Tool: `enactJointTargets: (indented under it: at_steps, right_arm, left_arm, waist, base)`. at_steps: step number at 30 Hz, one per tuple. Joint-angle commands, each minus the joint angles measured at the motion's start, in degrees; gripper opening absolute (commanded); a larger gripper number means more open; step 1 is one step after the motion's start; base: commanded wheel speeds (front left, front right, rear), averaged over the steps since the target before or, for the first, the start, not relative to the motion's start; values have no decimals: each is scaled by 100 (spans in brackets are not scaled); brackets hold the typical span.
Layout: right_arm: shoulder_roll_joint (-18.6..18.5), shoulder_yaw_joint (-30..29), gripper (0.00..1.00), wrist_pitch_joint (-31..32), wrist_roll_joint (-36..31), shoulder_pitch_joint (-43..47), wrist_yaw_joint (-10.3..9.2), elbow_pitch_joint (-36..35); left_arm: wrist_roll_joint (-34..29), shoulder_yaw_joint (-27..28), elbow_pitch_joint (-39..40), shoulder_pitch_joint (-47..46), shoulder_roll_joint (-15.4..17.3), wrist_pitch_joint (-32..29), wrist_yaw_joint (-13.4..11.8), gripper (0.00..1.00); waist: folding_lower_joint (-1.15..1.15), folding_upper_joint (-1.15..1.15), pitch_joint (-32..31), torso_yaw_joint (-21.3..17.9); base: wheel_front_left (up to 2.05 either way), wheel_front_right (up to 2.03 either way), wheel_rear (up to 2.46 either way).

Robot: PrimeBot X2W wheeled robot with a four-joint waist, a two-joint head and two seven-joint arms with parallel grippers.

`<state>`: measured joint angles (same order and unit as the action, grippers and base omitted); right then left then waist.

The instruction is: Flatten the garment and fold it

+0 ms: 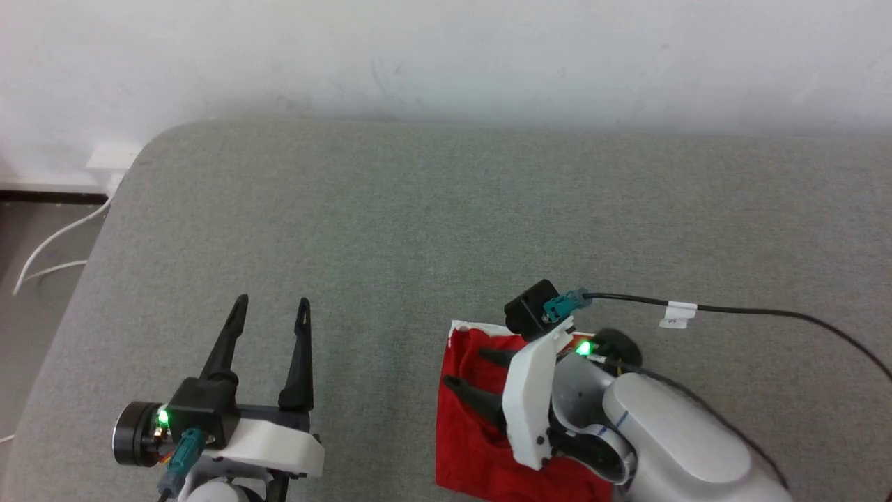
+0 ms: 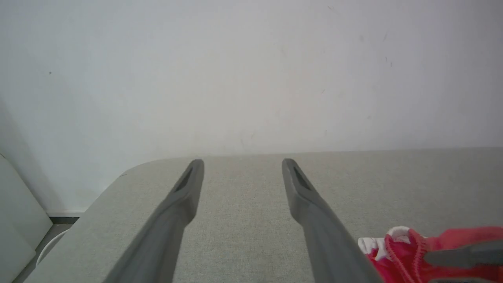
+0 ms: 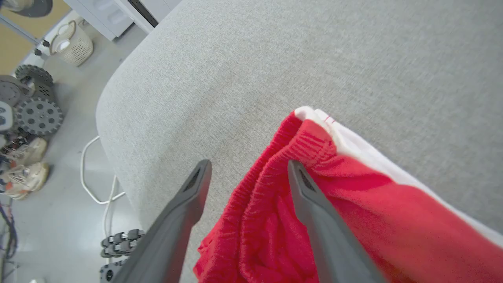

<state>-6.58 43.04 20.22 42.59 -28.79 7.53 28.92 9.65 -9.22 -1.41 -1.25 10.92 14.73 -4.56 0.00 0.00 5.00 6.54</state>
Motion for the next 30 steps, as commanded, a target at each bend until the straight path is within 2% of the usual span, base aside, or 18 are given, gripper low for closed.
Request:
enactJointTargets:
  at_steps: [1,5,7,8,10,14,19,23,30]
  right_arm:
    - [-242,179,100,-7,-370,-144,-4,-305]
    - [-744,228,100,-137,-1179,-92,-4,-1012]
    - [-968,-188,100,-404,-1568,228,-4,-1594]
    - [-968,-188,100,-404,-1568,228,-4,-1594]
    - [-1010,-653,100,-641,-1777,569,-4,-1973]
    - [-875,-1860,100,-1177,-2210,1394,-4,-2625]
    - [-503,-3317,100,-1842,-2534,2389,-4,-3194]
    - [-215,-4110,100,-2129,-2656,2979,-4,-3542]
    - [90,-5123,100,-2156,-2669,3703,-4,-3983]
  left_arm:
    - [-45,35,-13,18,-23,27,42,100]
    - [-58,69,-17,72,-35,27,59,100]
    - [-65,90,-30,115,-44,27,63,100]
    - [-65,90,-30,115,-44,27,63,100]
    - [-64,114,-30,146,-46,27,57,100]
    - [-40,167,-62,193,-51,27,42,100]
    - [8,228,-116,244,-63,27,6,100]
    - [67,310,-138,330,-68,27,-41,100]
    - [138,422,-174,524,-78,27,-126,100]
  waist:
    - [0,0,-57,-78]
    - [0,0,-133,-157]
    - [0,0,-177,-224]
    - [0,0,-177,-224]
    - [0,0,-192,-284]
    - [0,0,-240,-394]
    - [0,0,-338,-481]
    - [0,0,-426,-562]
    - [0,0,-557,-623]
  base:
    - [0,0,0]
    - [0,0,0]
    - [0,0,0]
    - [0,0,0]
    - [0,0,0]
    - [0,0,0]
    - [0,0,0]
    - [0,0,0]
    - [0,0,0]
